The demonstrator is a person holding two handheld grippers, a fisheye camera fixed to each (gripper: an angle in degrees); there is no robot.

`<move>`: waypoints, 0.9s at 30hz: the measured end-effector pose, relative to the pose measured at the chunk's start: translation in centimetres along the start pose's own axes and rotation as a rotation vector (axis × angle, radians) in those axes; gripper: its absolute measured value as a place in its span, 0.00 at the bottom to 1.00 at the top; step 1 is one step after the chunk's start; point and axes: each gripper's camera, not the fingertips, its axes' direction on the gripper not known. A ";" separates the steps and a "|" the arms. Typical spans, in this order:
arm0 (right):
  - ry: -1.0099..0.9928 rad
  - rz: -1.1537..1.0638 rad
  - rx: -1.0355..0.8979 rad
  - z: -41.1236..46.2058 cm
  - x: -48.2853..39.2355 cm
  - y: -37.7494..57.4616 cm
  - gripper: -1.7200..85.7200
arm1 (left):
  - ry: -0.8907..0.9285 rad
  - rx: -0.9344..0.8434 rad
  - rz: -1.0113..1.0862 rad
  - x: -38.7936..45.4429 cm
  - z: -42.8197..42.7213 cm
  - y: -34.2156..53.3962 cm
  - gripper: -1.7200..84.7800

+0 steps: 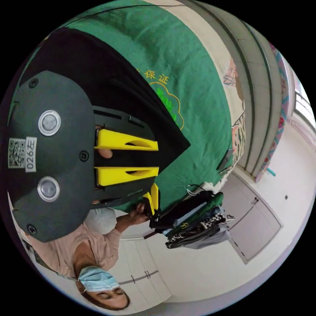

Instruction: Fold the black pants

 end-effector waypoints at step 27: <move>-0.193 -0.149 0.293 -3.5 1.9 7.7 0.05 | -0.107 -0.463 0.208 14.0 9.2 -9.8 0.08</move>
